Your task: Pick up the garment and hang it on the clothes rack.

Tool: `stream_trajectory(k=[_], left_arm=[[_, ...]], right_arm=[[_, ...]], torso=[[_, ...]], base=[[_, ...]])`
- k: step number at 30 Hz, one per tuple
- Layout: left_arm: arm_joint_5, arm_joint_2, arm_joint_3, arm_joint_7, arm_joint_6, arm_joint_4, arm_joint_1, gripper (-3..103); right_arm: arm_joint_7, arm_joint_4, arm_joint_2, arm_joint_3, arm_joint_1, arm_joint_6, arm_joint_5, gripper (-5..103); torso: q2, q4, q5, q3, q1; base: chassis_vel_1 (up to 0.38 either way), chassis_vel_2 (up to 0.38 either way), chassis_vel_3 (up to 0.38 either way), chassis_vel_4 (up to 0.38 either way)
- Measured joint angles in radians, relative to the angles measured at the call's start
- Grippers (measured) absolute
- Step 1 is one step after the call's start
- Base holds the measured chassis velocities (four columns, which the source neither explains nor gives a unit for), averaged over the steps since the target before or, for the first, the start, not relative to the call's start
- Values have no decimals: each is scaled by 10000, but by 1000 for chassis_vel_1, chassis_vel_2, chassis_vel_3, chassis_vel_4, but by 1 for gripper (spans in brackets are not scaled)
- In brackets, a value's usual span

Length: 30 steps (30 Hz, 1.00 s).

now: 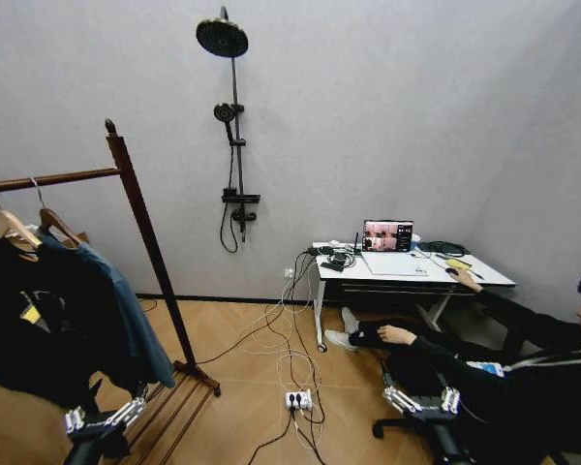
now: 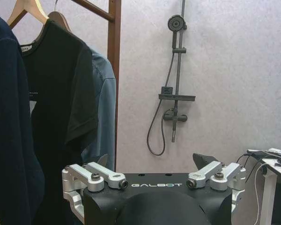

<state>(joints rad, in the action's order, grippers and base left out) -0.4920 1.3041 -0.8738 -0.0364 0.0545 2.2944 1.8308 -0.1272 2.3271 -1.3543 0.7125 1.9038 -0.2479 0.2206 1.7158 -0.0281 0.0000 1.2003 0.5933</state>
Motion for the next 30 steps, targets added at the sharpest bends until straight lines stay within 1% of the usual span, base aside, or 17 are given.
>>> stream_trajectory(k=[11, 22, 30], left_arm=[[0, 0, 0, 0, 0, 1, 0, 100], [0, 0, 0, 0, 0, 0, 0, 100], [0, 0, 0, 0, 0, 1, 0, 100]], right_arm=[[0, 0, 0, 0, 0, 0, 0, 100], [0, 0, 0, 0, 0, 0, 0, 100], [0, 0, 0, 0, 0, 0, 0, 100]], torso=[[0, -2, 0, 0, 0], [0, -5, 0, 0, -1], [0, 0, 1, 0, -1]], base=[[-3, -4, -3, -6], [-56, -56, -67, -62], [0, 0, 0, 0]])
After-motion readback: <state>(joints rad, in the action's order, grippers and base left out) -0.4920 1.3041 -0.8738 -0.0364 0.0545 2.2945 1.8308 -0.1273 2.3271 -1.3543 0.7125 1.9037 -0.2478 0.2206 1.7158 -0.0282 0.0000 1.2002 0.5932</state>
